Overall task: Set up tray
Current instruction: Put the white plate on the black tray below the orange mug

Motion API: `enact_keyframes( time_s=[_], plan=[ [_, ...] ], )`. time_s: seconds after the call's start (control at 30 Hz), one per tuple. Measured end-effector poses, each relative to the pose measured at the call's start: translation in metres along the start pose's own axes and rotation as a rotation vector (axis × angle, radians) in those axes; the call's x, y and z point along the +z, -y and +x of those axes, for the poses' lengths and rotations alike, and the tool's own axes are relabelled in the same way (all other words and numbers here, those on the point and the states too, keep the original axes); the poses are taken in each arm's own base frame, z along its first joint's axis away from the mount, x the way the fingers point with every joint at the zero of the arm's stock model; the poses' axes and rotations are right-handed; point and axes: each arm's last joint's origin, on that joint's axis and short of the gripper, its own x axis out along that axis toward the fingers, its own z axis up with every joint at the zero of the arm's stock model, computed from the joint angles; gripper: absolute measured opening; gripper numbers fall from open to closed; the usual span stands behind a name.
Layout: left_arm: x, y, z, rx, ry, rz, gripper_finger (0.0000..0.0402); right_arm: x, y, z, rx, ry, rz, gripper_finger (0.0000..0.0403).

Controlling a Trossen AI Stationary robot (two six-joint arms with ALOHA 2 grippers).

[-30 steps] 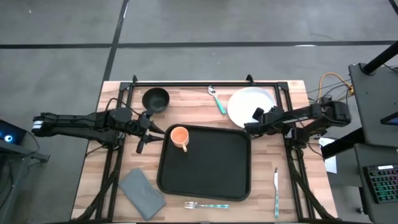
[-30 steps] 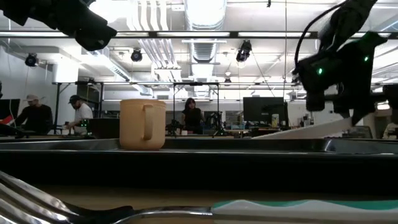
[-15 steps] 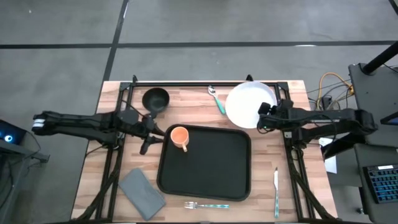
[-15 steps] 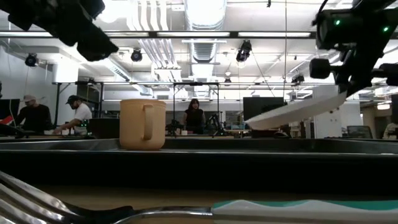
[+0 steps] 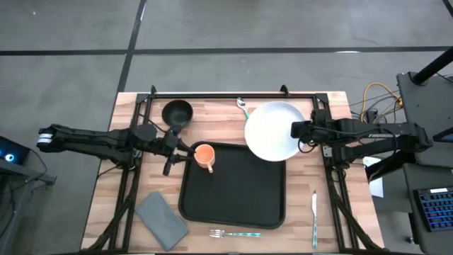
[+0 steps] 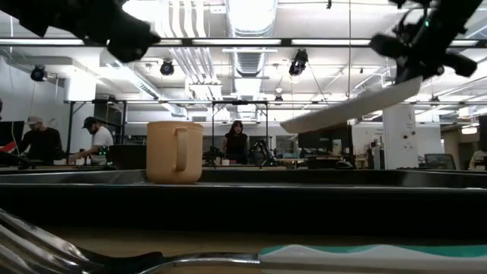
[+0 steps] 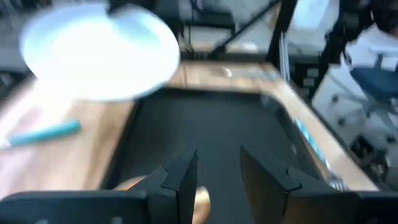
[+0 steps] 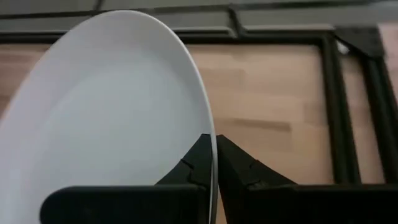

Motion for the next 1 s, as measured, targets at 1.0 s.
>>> enact_keyframes(
  time_s=[1.0],
  plan=[
    [0.012,0.000,-0.013,0.068,0.119,-0.015,0.0102,-0.098,-0.041,0.013,0.532,-0.081,-0.209,0.0008]
  ],
)
